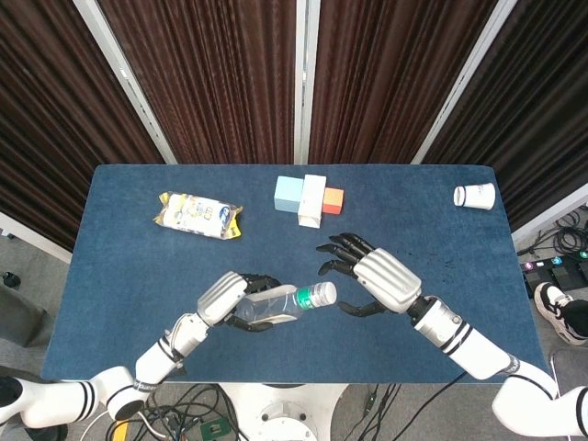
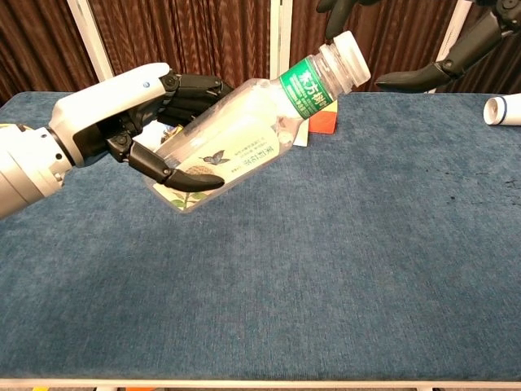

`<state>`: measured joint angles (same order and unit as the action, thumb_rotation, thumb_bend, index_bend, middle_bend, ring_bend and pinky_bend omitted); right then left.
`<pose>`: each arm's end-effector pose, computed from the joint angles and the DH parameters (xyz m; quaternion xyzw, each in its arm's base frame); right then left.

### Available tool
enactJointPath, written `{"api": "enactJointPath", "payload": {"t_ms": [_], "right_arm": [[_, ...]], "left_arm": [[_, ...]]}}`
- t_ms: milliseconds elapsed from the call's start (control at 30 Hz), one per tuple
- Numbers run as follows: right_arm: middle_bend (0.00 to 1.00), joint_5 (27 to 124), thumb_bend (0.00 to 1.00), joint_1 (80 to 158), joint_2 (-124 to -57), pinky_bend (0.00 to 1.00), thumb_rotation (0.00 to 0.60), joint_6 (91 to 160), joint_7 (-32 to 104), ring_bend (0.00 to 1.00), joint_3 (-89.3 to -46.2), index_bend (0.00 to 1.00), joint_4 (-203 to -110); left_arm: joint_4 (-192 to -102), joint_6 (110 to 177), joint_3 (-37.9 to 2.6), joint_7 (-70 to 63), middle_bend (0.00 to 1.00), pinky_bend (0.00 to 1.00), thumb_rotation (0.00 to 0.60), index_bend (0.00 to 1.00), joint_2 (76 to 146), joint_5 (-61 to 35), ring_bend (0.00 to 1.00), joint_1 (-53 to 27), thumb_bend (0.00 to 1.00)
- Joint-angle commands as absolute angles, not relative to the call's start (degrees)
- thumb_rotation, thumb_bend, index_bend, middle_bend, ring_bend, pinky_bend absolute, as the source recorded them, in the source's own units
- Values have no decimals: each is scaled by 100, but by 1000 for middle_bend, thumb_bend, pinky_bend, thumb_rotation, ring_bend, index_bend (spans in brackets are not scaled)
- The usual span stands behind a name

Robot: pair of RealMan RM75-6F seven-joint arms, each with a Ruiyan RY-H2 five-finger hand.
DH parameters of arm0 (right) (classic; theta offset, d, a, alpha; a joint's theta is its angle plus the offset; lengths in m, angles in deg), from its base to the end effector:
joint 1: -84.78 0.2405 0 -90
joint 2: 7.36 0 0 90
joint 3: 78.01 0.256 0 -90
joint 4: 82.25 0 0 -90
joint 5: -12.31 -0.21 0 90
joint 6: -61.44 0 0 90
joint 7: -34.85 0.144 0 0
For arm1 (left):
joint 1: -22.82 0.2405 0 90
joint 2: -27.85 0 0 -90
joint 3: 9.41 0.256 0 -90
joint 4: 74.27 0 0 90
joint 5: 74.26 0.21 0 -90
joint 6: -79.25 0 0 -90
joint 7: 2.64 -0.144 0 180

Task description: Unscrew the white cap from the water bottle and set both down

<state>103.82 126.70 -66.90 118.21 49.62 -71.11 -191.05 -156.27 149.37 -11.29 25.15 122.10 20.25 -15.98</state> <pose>-0.0974 -0.2921 0.1009 0.7663 -0.3720 0.4765 0.2174 -0.1143 0.2759 -0.0330 -0.6559 -0.4759 -0.5726 0.1245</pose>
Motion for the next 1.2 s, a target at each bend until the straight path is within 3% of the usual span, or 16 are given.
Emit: {"api": "enactJointPath", "payload": {"t_ms": [33,467,667,1200], "right_arm": [[125,10410,217,12686,-6726,0,600,11832,4953,0,-7101,337,-19083],[154,10386,229,12689,-6819,0,600,11886,4872,0,-7074,396,-19031],[162,10331,302,12722,-6879,0,600,11851,4804,0,-7048,440,-19005],[211,10298,355,12611,-6960,0,600,12132,4622,0,-6982,533,-18945]], "left_arm": [[-15631,14924,-1133,2523,556,594,600,537,12209,2011,485,-1600,475],[-15662,14895,-1141,2588,556,595,600,537,12171,1994,485,-1612,476],[-15667,14870,-1126,2569,556,595,600,537,12167,1999,485,-1619,475],[-15659,14875,-1123,2637,556,596,600,537,12142,1974,485,-1597,475]]}}
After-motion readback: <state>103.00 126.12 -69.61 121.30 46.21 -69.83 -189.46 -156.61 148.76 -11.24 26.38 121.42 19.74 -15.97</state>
